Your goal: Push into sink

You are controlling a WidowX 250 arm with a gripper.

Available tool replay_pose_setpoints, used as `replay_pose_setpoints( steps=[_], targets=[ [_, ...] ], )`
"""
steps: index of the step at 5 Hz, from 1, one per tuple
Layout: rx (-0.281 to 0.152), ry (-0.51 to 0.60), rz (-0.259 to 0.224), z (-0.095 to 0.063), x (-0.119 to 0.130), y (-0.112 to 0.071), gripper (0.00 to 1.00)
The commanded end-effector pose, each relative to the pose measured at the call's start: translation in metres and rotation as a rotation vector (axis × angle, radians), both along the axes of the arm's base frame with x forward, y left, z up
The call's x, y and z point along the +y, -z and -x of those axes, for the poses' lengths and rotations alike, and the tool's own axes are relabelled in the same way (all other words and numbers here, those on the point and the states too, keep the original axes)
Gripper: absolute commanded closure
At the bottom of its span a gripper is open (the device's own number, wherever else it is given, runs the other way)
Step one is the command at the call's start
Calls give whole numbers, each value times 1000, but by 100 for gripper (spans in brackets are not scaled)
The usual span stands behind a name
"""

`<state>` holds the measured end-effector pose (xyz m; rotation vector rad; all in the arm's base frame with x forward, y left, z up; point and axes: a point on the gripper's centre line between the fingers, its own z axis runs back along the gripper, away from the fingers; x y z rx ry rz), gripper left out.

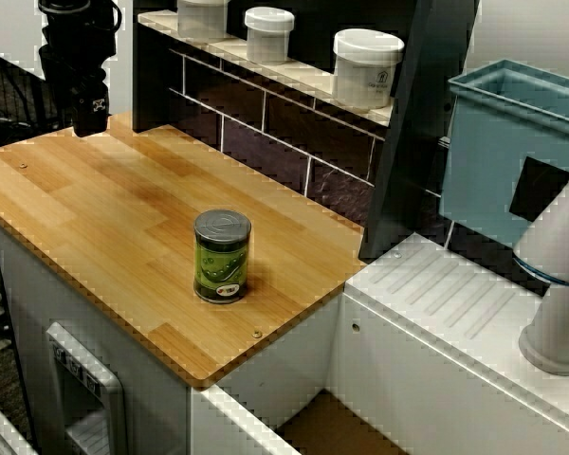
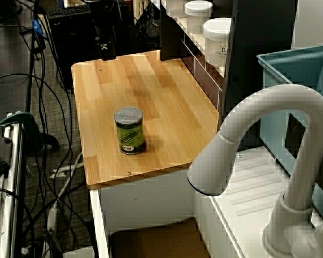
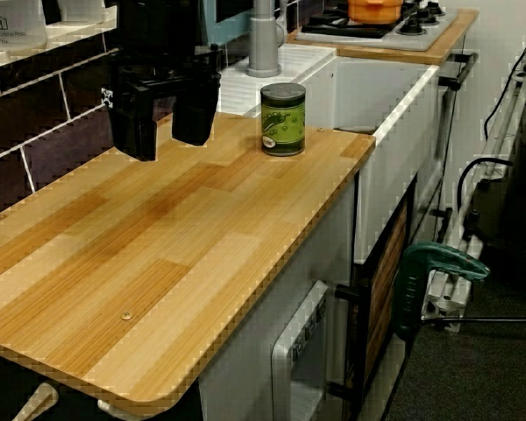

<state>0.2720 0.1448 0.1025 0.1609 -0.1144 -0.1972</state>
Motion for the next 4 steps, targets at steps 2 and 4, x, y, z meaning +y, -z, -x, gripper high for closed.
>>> replay_pose_setpoints(
  steps=[2,4],
  targets=[
    [-8,19,-3,1,-6,4,0],
    [1,50,-6,13,-24,10,0]
  ],
)
